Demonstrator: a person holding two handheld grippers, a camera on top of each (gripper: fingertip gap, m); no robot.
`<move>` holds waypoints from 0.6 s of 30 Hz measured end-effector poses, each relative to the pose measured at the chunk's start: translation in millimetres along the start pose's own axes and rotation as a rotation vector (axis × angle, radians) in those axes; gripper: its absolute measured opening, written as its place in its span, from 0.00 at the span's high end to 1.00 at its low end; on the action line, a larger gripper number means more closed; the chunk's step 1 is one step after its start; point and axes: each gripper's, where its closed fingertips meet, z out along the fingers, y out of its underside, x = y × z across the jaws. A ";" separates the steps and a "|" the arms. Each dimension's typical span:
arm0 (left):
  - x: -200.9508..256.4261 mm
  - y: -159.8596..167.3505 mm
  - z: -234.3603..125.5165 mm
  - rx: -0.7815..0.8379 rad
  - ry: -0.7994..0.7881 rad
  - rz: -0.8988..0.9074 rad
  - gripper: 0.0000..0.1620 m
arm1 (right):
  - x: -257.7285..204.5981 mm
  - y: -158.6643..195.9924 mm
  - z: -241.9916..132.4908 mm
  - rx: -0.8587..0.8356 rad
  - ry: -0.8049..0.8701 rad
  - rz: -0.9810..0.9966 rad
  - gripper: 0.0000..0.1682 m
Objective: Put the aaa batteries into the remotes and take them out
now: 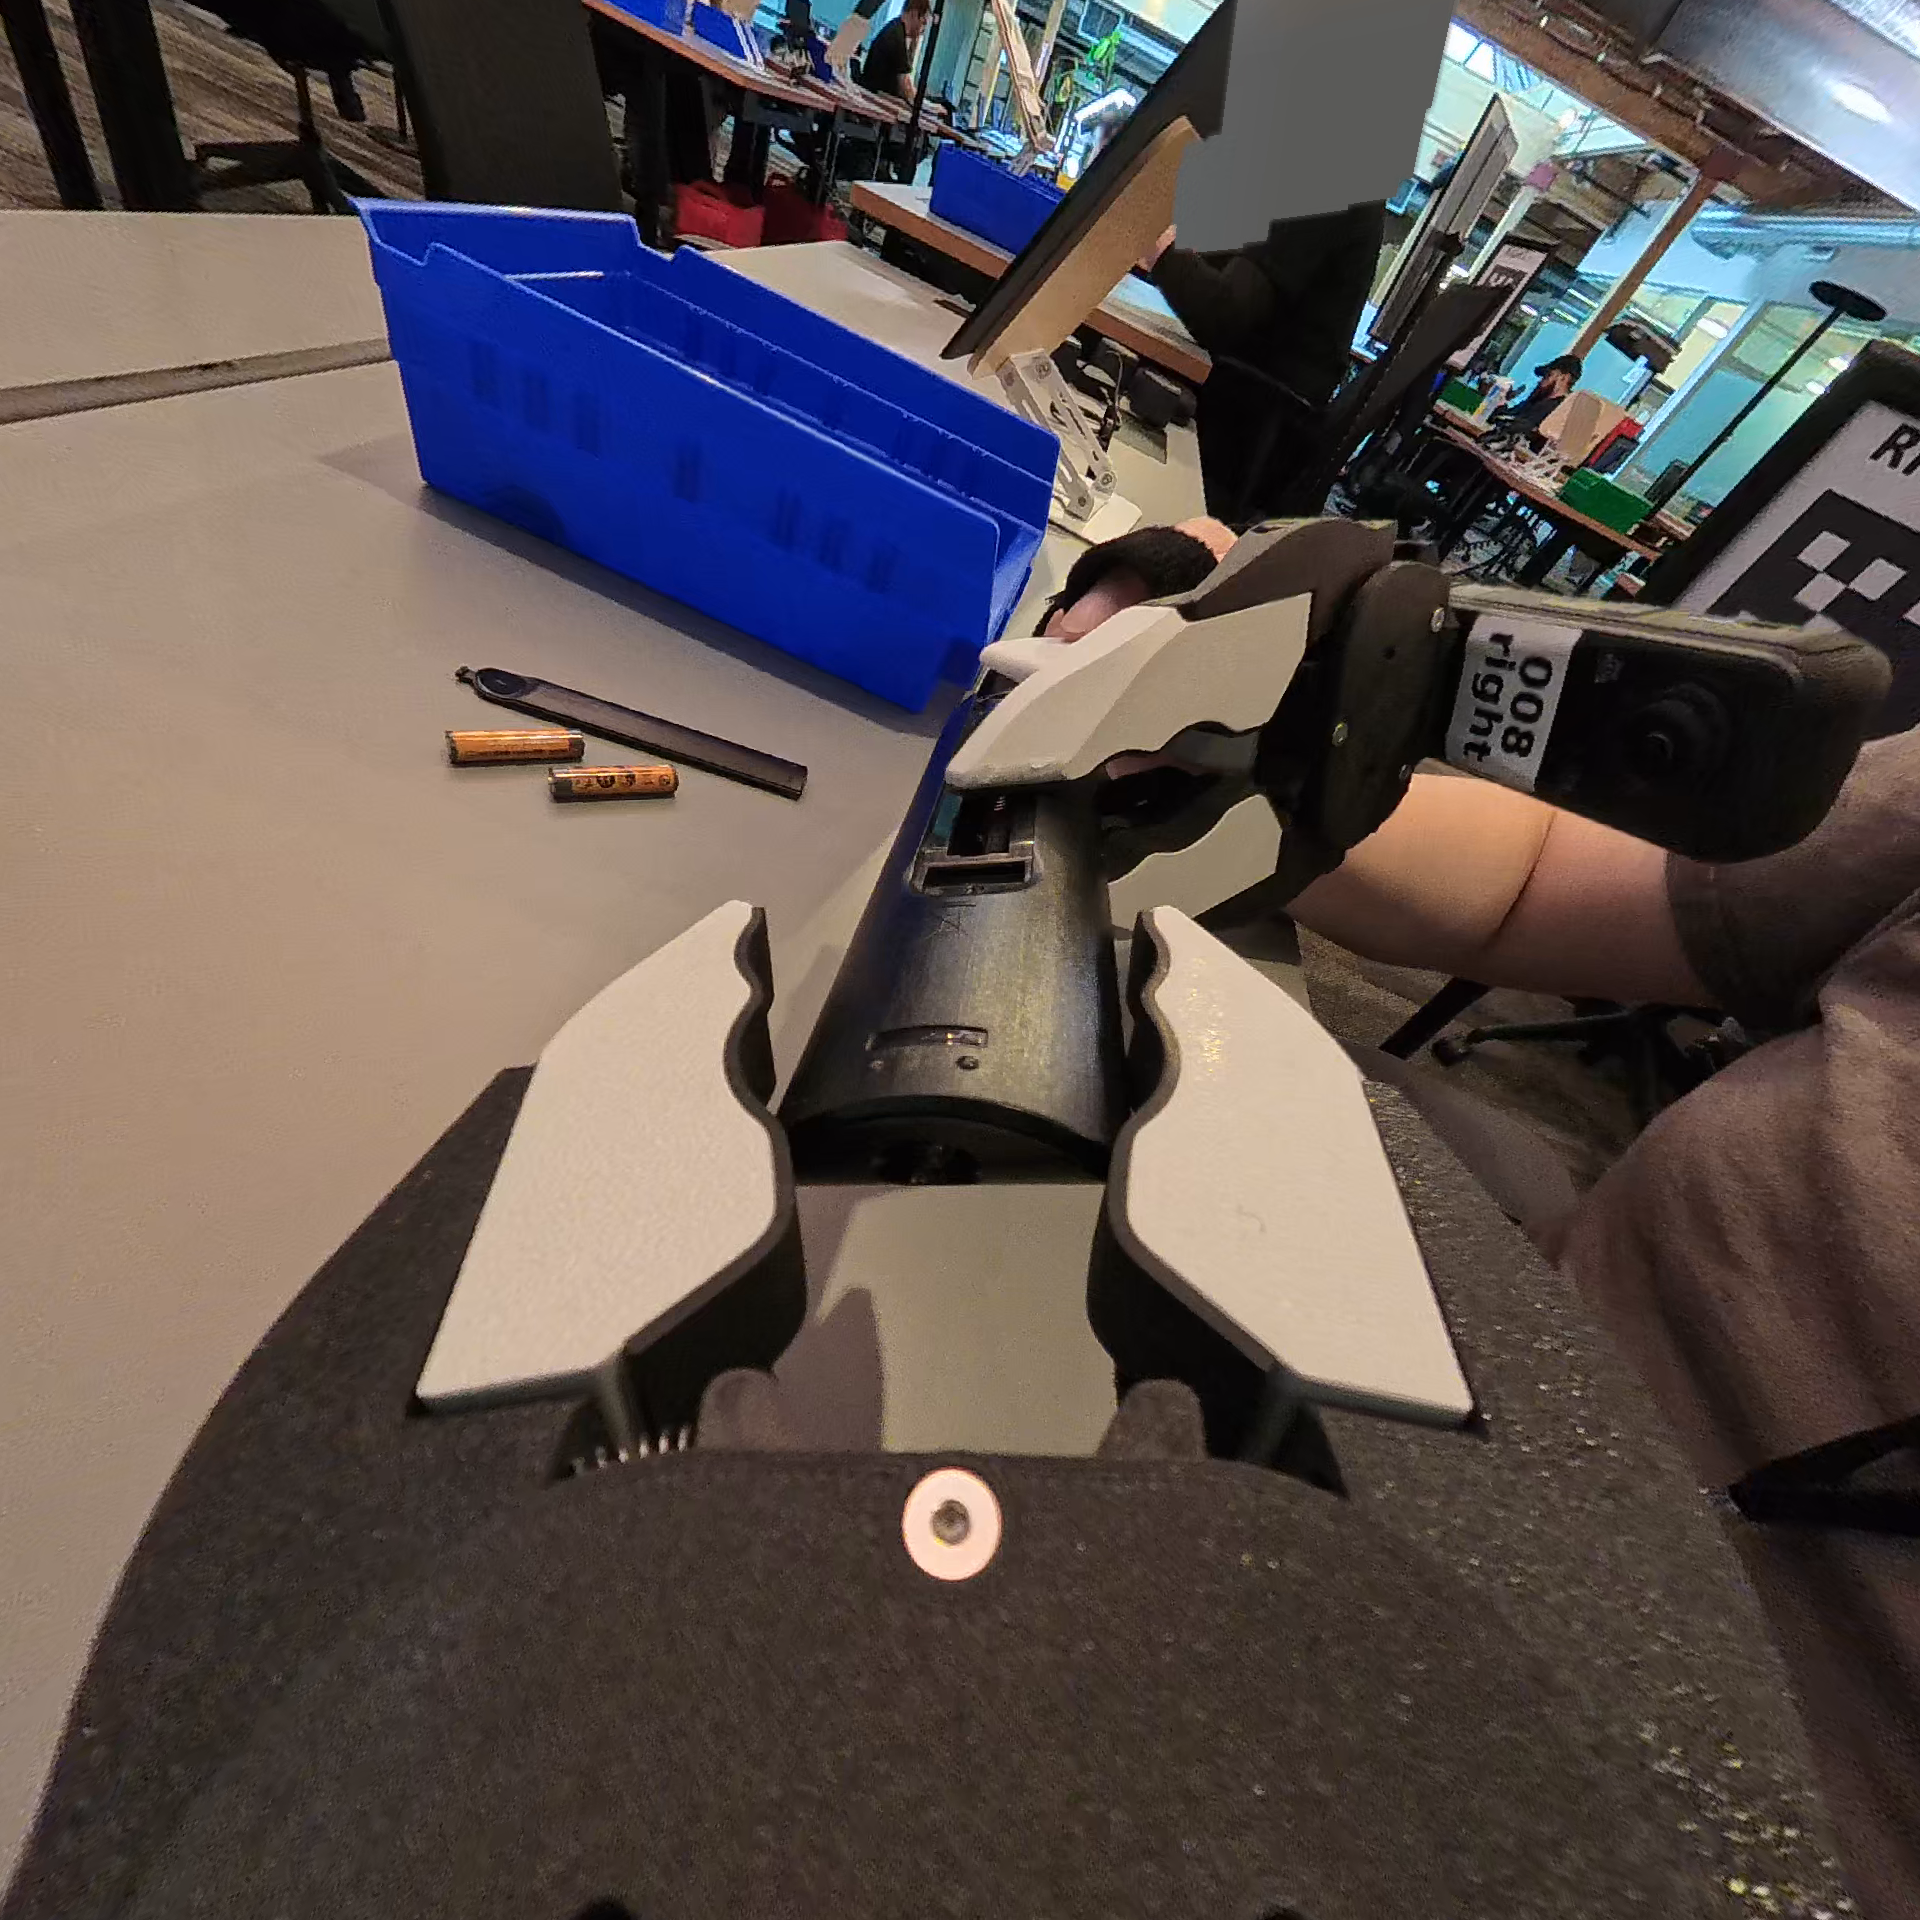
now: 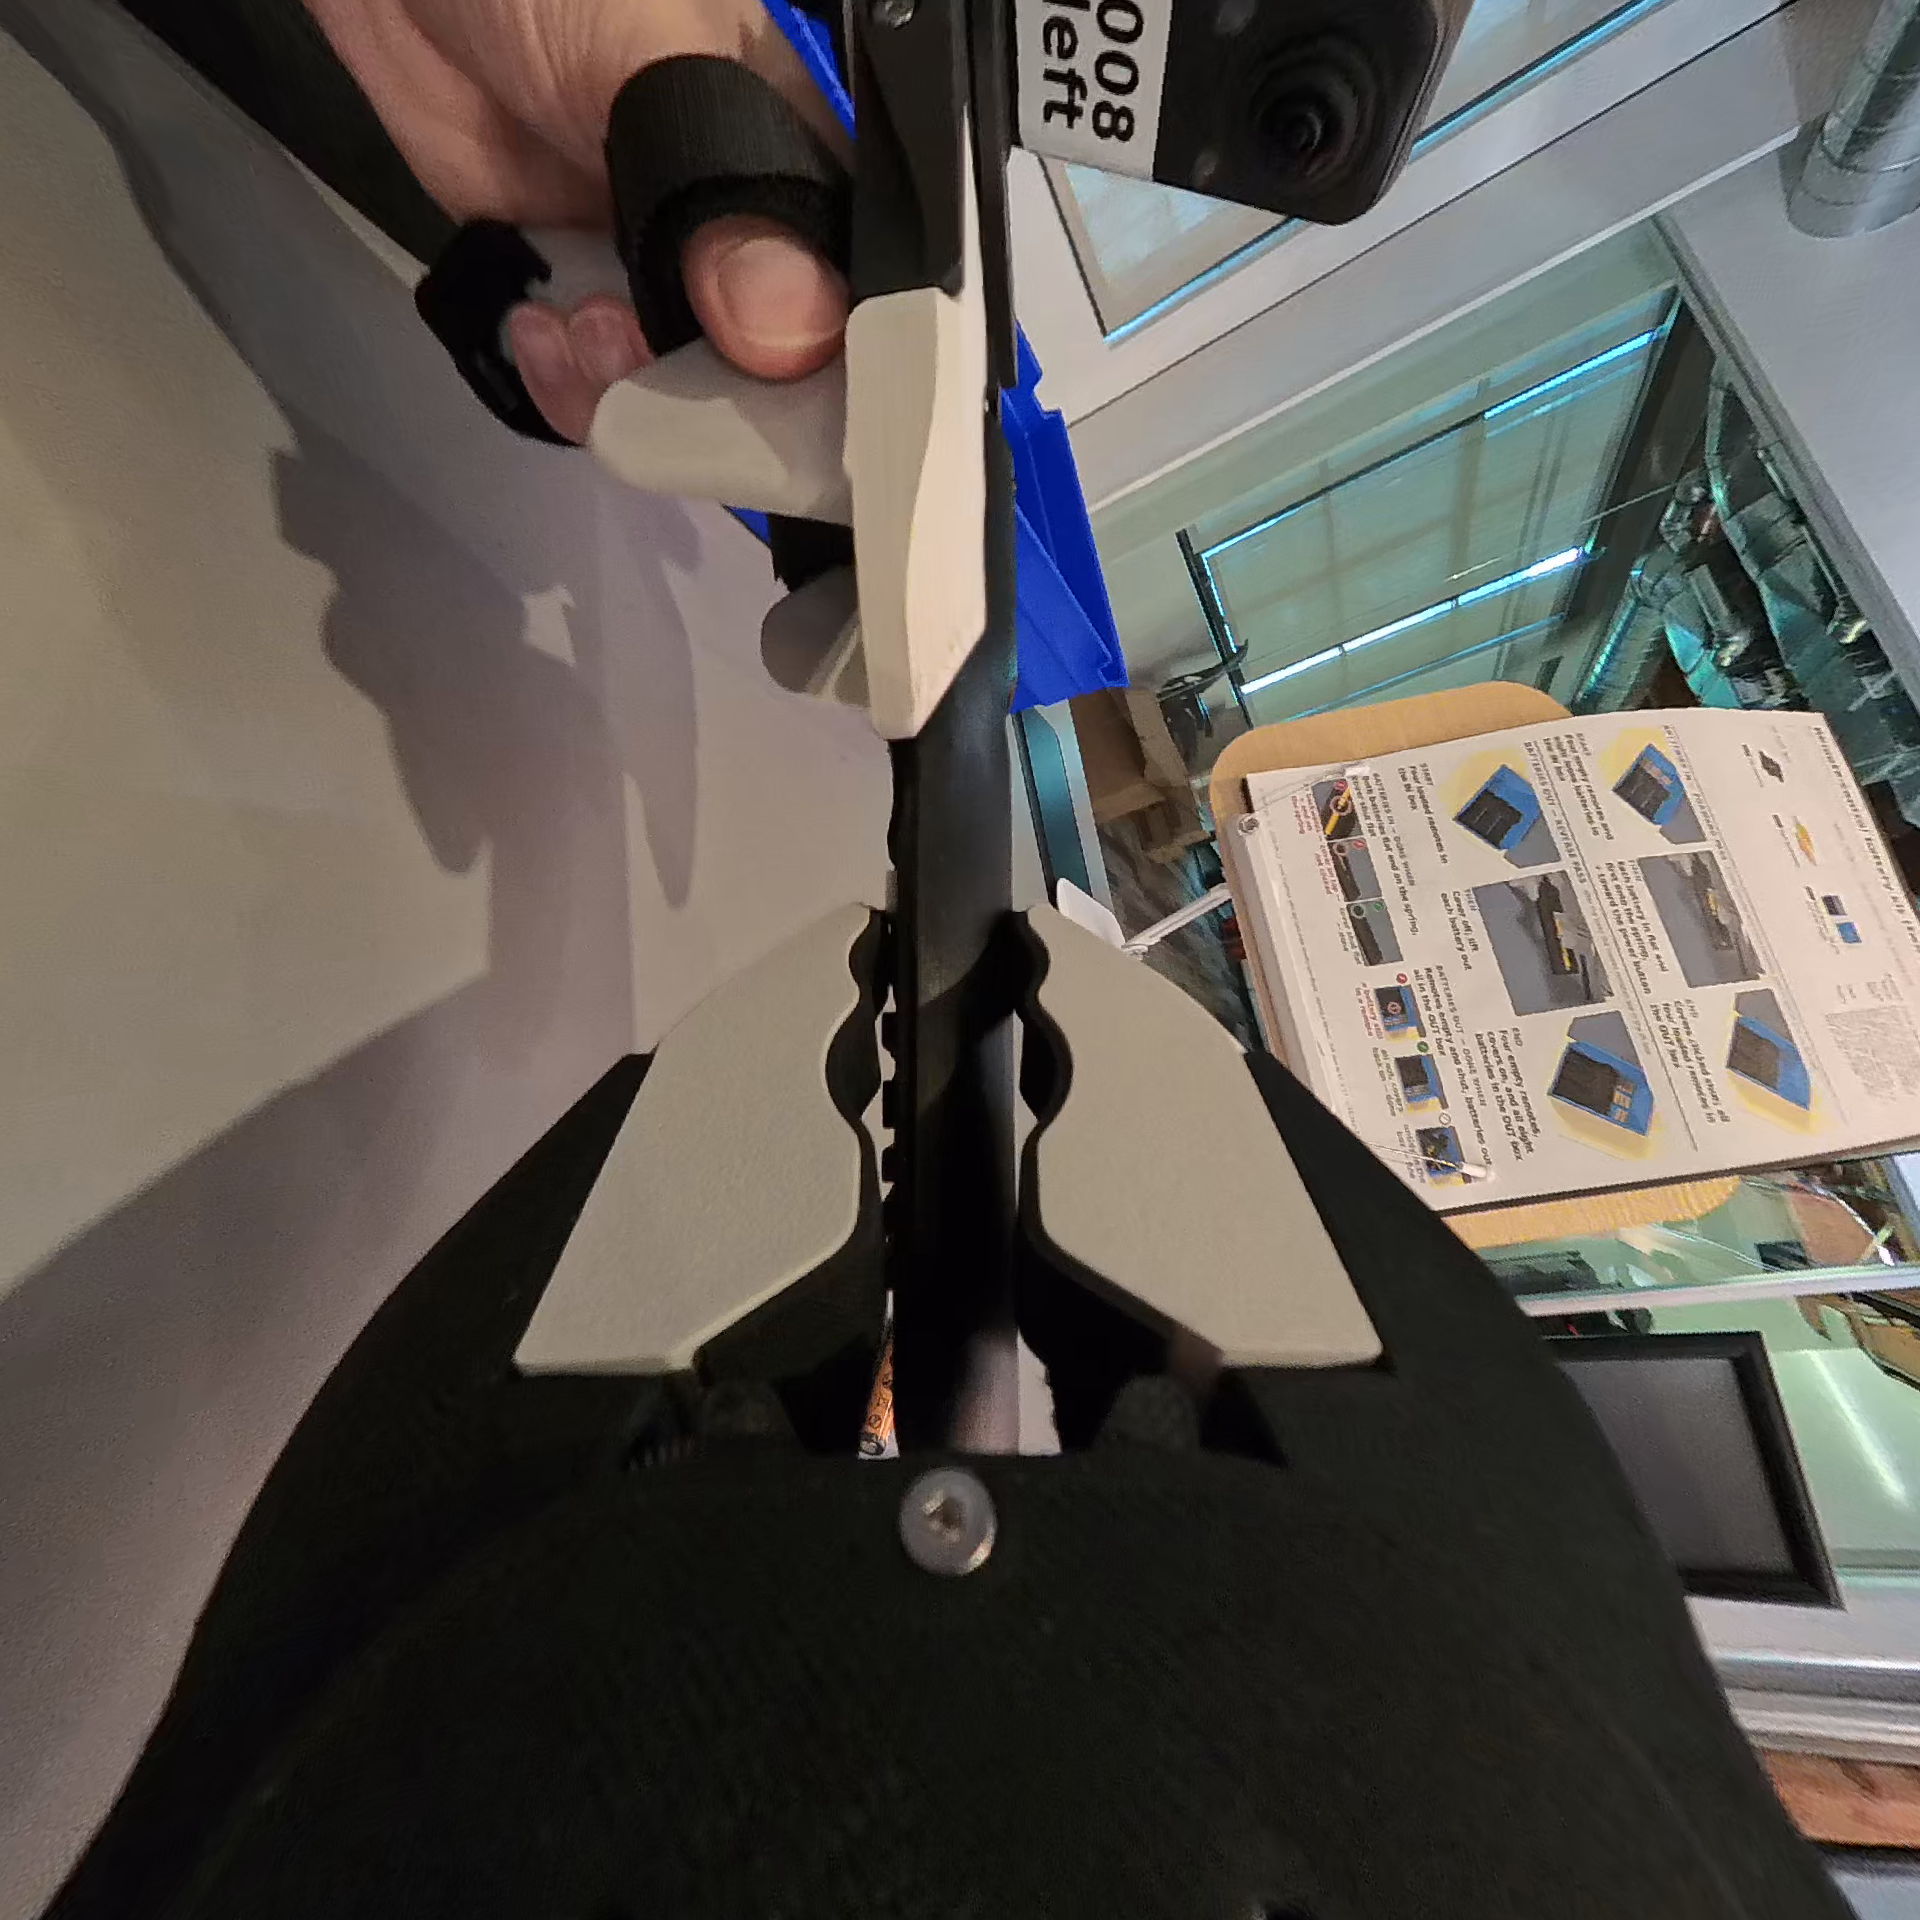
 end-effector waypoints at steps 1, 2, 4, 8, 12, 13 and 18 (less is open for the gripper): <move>-0.9 -0.3 -0.5 0.005 0.000 -0.002 0.59 | 0.3 0.6 1.3 -0.006 0.008 -0.002 0.86; -1.9 -1.0 -1.1 0.013 0.001 -0.006 0.60 | 0.9 1.5 2.6 -0.013 0.014 -0.005 0.86; -2.4 -1.6 -2.1 0.016 0.011 -0.016 0.60 | 1.9 2.6 4.8 -0.027 0.015 -0.010 0.86; 10.8 -7.8 -6.7 0.043 0.091 0.006 0.63 | 7.5 -2.7 1.2 0.009 0.029 0.003 0.86; 16.0 -11.4 -8.2 0.037 0.118 0.011 0.58 | 11.5 -4.8 0.9 0.009 0.044 -0.024 0.86; 16.7 -12.1 -8.0 0.035 0.123 0.005 0.53 | 12.8 -4.8 1.1 0.008 0.046 -0.031 0.86; 13.9 -15.9 -10.6 0.032 0.115 0.007 0.59 | 18.3 -6.7 3.1 0.011 0.043 -0.056 0.86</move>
